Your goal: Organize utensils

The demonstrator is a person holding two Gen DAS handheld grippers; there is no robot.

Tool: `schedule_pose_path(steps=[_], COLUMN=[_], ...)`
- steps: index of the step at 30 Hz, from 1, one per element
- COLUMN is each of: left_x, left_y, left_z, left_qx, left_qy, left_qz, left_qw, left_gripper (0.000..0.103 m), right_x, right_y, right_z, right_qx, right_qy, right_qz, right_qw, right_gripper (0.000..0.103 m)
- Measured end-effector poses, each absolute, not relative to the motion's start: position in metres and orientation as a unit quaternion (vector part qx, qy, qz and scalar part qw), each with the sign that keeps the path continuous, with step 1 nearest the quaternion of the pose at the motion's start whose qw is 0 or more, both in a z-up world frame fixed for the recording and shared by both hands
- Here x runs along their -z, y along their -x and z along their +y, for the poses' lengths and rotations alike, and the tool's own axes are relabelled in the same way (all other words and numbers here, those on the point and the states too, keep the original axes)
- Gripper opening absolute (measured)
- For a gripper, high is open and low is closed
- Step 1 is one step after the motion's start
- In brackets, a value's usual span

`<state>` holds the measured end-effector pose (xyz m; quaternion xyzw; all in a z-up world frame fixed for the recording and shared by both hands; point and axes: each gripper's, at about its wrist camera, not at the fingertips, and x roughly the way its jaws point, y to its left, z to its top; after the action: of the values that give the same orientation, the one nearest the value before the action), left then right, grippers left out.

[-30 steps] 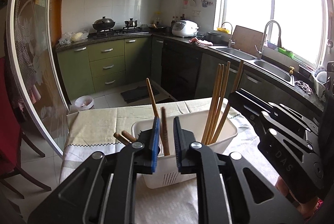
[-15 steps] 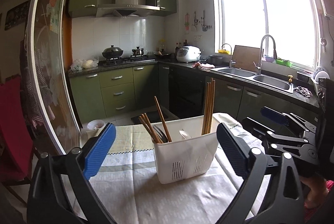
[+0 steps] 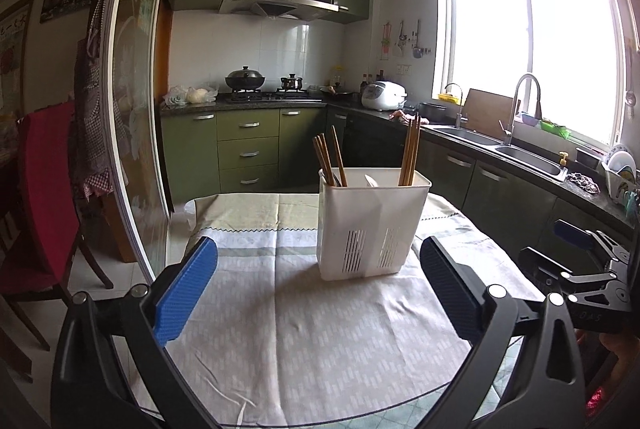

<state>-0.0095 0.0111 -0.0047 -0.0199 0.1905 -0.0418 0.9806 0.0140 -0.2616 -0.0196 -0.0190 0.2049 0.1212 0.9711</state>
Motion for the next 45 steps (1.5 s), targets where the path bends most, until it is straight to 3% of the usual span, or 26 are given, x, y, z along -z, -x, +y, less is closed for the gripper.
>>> schedule_pose_path(steps=[17, 45], left_x=[-0.014, -0.009], left_y=[0.067, 0.067], left_z=[0.022, 0.033], left_qx=[0.028, 0.019], left_qy=[0.018, 0.028], left_qz=[0.18, 0.194], left_qw=[0.983, 0.98], left_gripper=[0.096, 0.096], right_x=[-0.021, -0.017], right_y=[0.059, 0.053], right_z=[-0.282, -0.272], right_qx=[-0.098, -0.109], right_qy=[0.021, 0.03], right_qz=[0.167, 0.174], right_qw=[0.981, 0.978], right_gripper=[0.099, 0.099])
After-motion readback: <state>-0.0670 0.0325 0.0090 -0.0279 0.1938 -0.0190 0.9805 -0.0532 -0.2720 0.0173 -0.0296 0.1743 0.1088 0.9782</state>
